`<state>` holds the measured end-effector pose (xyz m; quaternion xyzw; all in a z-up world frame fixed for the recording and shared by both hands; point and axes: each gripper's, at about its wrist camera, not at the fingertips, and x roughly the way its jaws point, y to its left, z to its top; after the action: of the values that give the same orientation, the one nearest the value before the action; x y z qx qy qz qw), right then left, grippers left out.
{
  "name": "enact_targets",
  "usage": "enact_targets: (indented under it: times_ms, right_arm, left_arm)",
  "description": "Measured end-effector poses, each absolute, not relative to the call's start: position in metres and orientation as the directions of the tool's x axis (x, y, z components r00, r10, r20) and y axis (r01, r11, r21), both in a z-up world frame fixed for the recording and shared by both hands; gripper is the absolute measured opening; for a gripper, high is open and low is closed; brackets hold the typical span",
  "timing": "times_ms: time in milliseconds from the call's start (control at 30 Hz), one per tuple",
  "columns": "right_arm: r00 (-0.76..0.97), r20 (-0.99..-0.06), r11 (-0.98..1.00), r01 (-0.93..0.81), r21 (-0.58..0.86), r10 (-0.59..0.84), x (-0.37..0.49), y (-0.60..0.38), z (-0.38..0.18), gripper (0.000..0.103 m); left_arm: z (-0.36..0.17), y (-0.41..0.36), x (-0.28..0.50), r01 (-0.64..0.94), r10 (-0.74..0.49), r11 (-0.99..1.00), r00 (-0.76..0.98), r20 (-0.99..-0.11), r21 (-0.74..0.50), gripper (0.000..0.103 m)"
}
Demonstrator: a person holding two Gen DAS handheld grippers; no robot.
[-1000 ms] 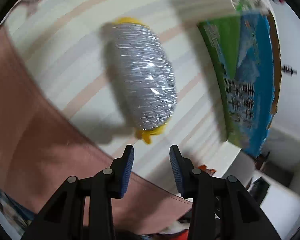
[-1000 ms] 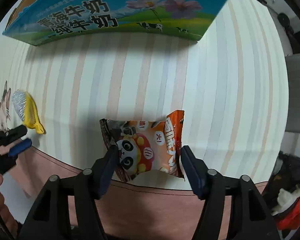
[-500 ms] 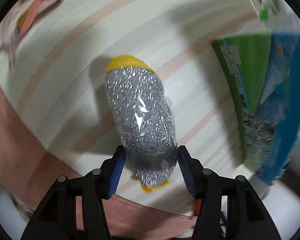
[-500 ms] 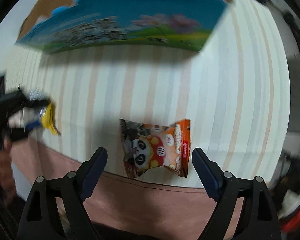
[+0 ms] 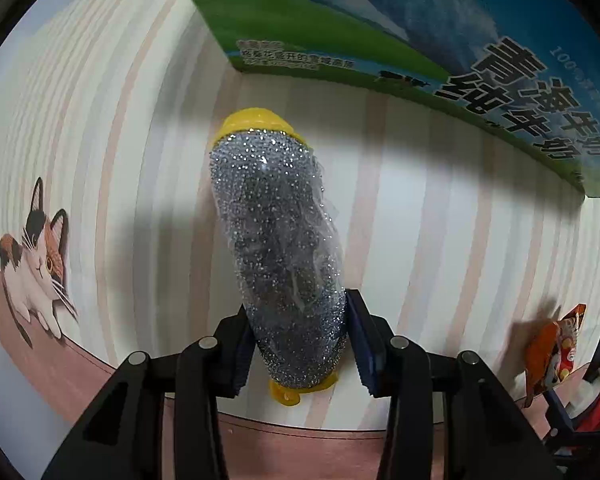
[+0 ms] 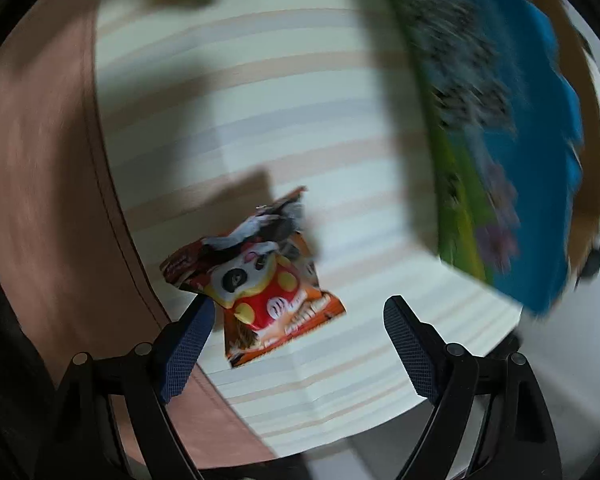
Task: Organize soft objects
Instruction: 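Lift the silver sponge with the left tool while the right tool lifts the panda bag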
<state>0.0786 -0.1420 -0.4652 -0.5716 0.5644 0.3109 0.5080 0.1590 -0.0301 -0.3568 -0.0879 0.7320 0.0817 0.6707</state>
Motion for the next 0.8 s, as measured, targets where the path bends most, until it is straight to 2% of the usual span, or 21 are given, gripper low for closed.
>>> enact_targets:
  times_ms: [200, 300, 533, 633, 800]
  right_arm:
    - [0.152, -0.919, 0.065, -0.98, -0.188, -0.365, 0.079, -0.135, -0.491, 0.087]
    - [0.09, -0.931, 0.131, -0.981, -0.144, -0.353, 0.088, -0.138, -0.495, 0.062]
    - [-0.073, -0.97, 0.425, -0.905, -0.033, -0.231, 0.115, -0.145, -0.482, 0.055]
    - [-0.175, -0.974, 0.62, -0.783, 0.049, -0.144, 0.127, -0.159, -0.477, 0.05]
    - [-0.305, -0.95, 0.867, -0.45, 0.213, 0.075, 0.141, -0.193, -0.464, 0.049]
  left_arm:
    - [-0.353, -0.04, 0.164, -0.251, -0.035, 0.968, -0.084, -0.996, -0.013, 0.039]
    - [-0.353, -0.014, 0.151, -0.251, -0.035, 0.968, -0.081, -0.996, -0.014, 0.039]
    - [-0.354, -0.014, 0.146, -0.246, -0.043, 0.969, -0.075, -0.996, -0.023, 0.038]
    - [-0.348, -0.014, 0.143, -0.255, -0.058, 0.966, -0.061, -0.996, -0.041, 0.037]
    - [-0.326, -0.015, 0.134, -0.268, -0.075, 0.961, 0.008, -0.997, -0.075, 0.037]
